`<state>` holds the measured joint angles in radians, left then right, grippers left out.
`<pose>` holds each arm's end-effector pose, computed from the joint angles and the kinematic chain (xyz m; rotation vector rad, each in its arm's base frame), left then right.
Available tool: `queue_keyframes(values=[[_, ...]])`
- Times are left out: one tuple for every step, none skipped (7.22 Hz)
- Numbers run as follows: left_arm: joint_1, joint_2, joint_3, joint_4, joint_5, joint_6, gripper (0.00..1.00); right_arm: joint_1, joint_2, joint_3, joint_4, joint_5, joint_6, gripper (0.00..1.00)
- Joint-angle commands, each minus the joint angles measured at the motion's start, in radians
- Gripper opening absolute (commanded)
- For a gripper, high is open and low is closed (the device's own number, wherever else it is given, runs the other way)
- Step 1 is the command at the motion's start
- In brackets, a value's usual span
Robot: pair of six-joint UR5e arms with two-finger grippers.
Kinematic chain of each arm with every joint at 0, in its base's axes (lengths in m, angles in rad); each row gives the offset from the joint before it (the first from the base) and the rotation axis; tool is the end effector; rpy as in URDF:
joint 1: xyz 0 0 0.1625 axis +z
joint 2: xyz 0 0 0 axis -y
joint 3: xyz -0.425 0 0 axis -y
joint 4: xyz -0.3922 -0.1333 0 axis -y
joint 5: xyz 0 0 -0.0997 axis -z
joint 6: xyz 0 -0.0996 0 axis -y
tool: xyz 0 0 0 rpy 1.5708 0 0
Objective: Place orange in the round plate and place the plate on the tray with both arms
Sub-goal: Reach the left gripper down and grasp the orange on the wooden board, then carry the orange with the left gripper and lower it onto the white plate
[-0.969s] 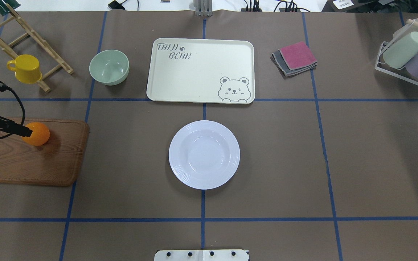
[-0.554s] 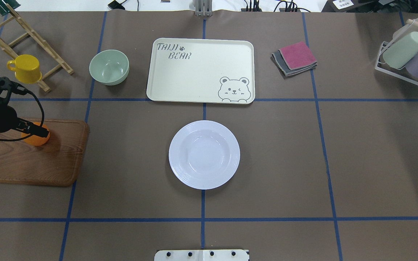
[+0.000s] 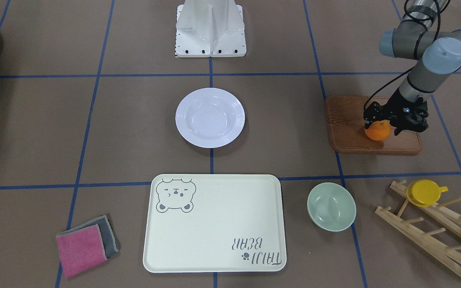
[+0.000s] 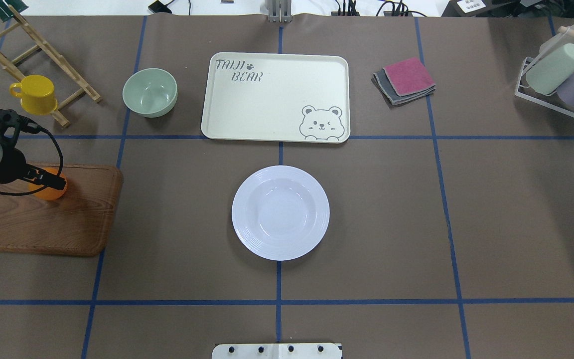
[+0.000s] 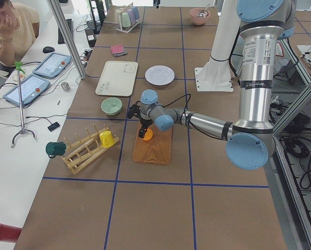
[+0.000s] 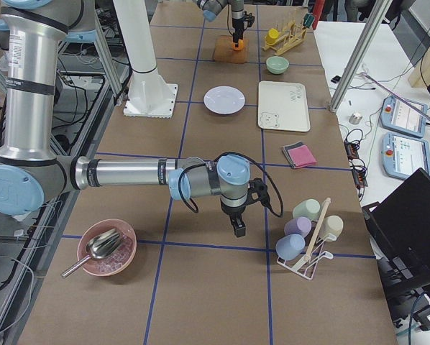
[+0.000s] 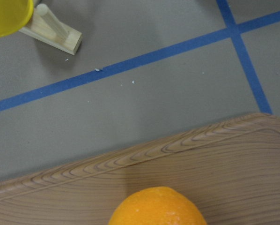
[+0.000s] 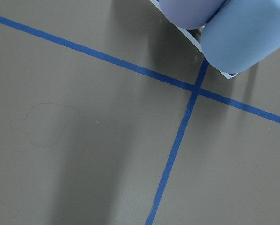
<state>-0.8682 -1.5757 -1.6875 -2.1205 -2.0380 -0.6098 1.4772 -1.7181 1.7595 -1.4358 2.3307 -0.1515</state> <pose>0.2716 -0.4576 0.5475 0.2482 0.7592 0.2446 0.0233 -0.4444 0.6202 0.1904 -0.7556 -0.2996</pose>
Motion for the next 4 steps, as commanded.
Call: queue_keyframes(values=[[0.02,-0.013,0.047,-0.034,0.012,-0.002,1.0,0.0,0.0,0.0,0.0,-0.001,0.0,1.0],[0.023,-0.013,0.063,-0.068,0.009,-0.002,0.99,0.0,0.0,0.0,0.0,-0.001,0.0,1.0],[0.023,-0.013,0.057,-0.07,-0.004,-0.004,0.43,0.0,0.0,0.0,0.0,-0.001,0.0,1.0],[0.02,-0.013,0.045,-0.068,-0.005,-0.002,0.0,0.0,0.0,0.0,0.0,-0.001,0.0,1.0]])
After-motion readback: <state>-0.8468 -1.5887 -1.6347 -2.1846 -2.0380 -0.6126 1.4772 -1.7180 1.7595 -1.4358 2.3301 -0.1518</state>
